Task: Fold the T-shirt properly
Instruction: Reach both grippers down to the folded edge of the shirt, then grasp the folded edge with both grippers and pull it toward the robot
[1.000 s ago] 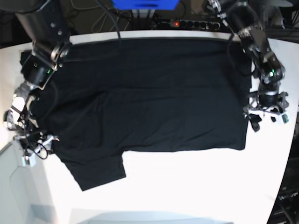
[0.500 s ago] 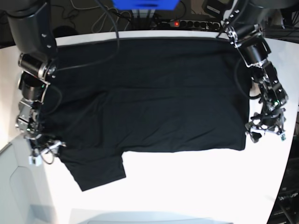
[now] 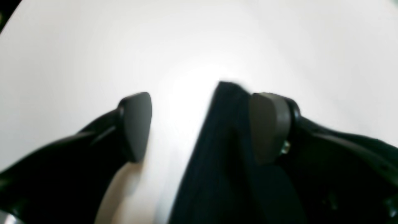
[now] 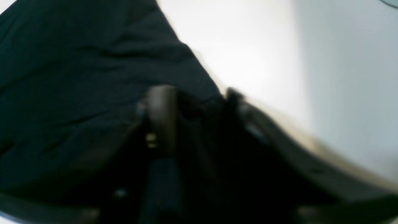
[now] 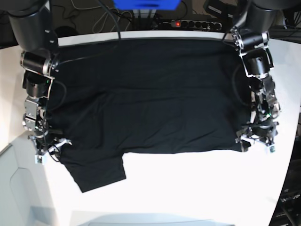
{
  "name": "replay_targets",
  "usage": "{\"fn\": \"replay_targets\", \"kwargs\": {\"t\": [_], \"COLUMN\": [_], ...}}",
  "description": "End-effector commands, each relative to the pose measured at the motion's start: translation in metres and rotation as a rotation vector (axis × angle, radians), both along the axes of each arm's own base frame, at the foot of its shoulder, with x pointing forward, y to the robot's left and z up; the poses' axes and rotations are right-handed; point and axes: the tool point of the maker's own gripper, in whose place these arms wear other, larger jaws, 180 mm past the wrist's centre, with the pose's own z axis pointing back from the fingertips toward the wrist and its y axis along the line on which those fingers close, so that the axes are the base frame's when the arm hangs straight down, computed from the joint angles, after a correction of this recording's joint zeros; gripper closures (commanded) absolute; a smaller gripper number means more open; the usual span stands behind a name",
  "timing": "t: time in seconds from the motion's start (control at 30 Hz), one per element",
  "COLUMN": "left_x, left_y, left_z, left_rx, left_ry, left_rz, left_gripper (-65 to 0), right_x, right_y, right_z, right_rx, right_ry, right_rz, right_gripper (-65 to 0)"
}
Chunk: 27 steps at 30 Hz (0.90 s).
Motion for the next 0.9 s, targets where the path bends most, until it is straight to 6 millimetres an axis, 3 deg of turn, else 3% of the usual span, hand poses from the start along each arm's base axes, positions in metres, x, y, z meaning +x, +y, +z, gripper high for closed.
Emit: {"fn": "replay_targets", "kwargs": {"t": [0.0,0.07,0.3,0.5,0.6,0.7,0.8,0.87], "left_x": [0.005,0.003,0.008,0.014,0.015,0.009,0.014,0.014], "left_y": [0.010,0.010,-0.011,-0.023,-0.024,-0.022,-0.021,-0.021], "left_z": [0.008,-0.001,-0.020,-0.019,-0.019,-0.034,-0.033,-0.035], "left_rx": [0.019,0.011,0.027,0.036,0.039,0.022,0.010,0.007], "left_ry": [-0.025,-0.016,0.010,0.006,0.011,0.049,0.055,0.062], "left_rz": [0.013,0.014,-0.046,-0.084,-0.090,-0.078,-0.068,-0.066], "left_gripper": [-47.3,-47.3,-47.3,-45.5,-36.8,-21.2,-3.4,0.0], "right_x": [-0.008,-0.011,-0.018,-0.018,-0.018,-0.018,-0.018,-0.017], "right_y": [-0.004,-0.004,-0.004,-0.004,-0.004,-0.004,-0.005,-0.005], "right_z": [-0.010,-0.013,-0.019,-0.020,-0.020,-0.019,-0.019,-0.018], "right_rx": [-0.018,-0.019,-0.020,-0.020,-0.020,-0.021,-0.022,-0.022], "right_ry": [0.068,0.075,0.089,0.091,0.091,0.089,0.088,0.083], "right_rz": [0.004,0.003,0.004,0.004,0.004,0.004,0.003,0.003], "right_gripper": [-9.3,0.0,0.0,0.0,0.0,0.0,0.0,0.0]}}
